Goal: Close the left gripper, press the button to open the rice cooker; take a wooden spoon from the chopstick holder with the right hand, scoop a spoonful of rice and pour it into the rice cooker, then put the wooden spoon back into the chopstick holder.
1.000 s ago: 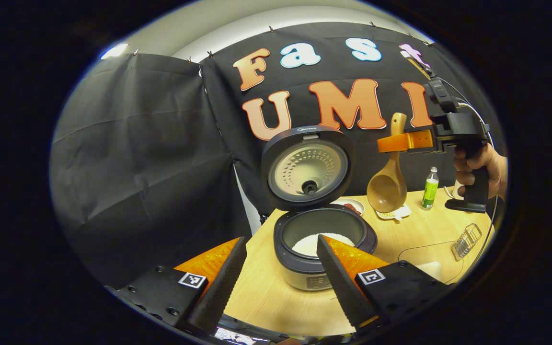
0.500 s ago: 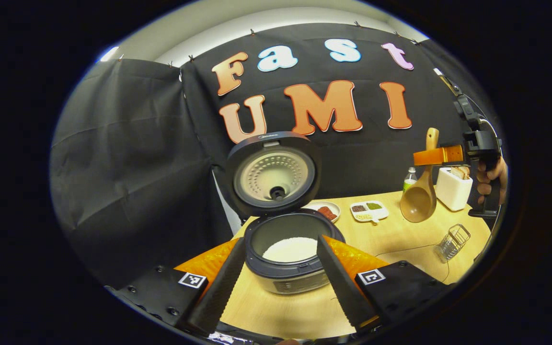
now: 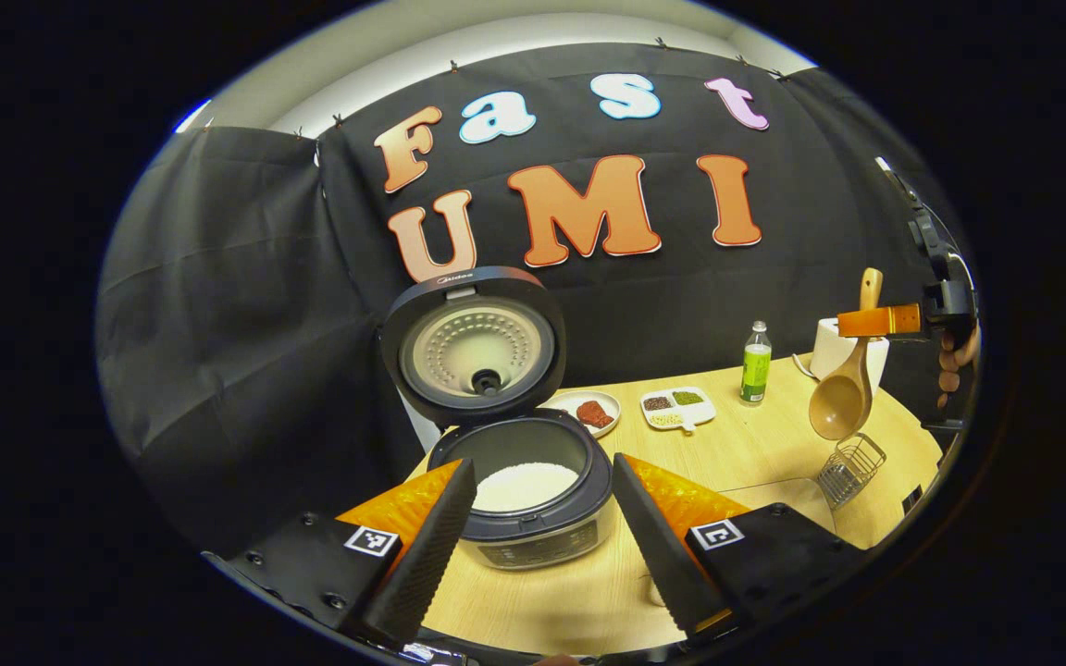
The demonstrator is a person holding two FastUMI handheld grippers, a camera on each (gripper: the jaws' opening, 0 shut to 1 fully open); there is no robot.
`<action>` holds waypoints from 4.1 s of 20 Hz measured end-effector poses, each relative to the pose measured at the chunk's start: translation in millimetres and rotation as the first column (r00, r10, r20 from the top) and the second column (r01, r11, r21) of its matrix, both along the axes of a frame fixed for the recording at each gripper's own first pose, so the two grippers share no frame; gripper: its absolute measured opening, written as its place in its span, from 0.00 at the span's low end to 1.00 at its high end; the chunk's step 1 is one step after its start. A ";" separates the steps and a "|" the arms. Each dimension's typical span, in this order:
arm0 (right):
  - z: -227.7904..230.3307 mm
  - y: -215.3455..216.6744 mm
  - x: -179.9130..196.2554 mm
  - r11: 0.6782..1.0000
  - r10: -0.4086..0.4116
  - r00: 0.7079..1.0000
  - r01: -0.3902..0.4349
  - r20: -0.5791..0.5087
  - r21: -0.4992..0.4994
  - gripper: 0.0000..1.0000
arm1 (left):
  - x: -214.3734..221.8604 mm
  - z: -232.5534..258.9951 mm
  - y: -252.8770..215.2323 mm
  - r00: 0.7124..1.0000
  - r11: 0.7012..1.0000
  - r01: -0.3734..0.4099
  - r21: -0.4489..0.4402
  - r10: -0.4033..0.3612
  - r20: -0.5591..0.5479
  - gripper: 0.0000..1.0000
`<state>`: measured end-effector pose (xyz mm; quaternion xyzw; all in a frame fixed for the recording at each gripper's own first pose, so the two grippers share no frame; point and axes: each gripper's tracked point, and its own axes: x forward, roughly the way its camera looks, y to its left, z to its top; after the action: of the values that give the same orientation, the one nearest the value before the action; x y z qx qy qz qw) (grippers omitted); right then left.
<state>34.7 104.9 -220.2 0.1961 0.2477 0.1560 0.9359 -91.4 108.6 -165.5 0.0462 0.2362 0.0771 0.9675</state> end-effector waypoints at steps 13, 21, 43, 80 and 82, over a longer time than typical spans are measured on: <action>-106.1 -81.2 -18.5 0.991 -0.131 0.978 0.127 -0.164 -0.034 0.11 | 1.3 15.1 -2.5 0.998 0.998 -0.058 0.034 0.059 -0.026 0.99; -151.1 -63.6 -24.6 0.997 -0.065 0.973 0.053 -0.223 -0.060 0.11 | -9.2 9.0 -10.1 0.985 0.988 -0.155 0.015 0.156 -0.075 1.00; -122.3 -123.2 -49.4 0.970 -0.144 0.952 0.082 -0.269 -0.227 0.63 | 97.0 110.7 144.4 0.981 0.981 -0.192 -0.041 0.192 -0.014 0.98; -0.9 -106.5 -47.4 0.911 -0.174 0.983 0.139 -0.057 -0.390 0.78 | 206.9 -13.7 179.2 0.867 0.909 -0.287 -0.303 0.112 -0.485 0.90; 2.1 -105.6 -43.8 0.915 -0.167 0.985 0.138 -0.046 -0.380 0.78 | 192.1 -20.8 167.2 0.836 0.883 -0.331 -0.333 0.111 -0.538 0.93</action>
<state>-9.2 -0.8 -218.1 0.0383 0.2930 0.0247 0.9550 100.7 275.8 -186.3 -0.1687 0.4950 0.1246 0.8432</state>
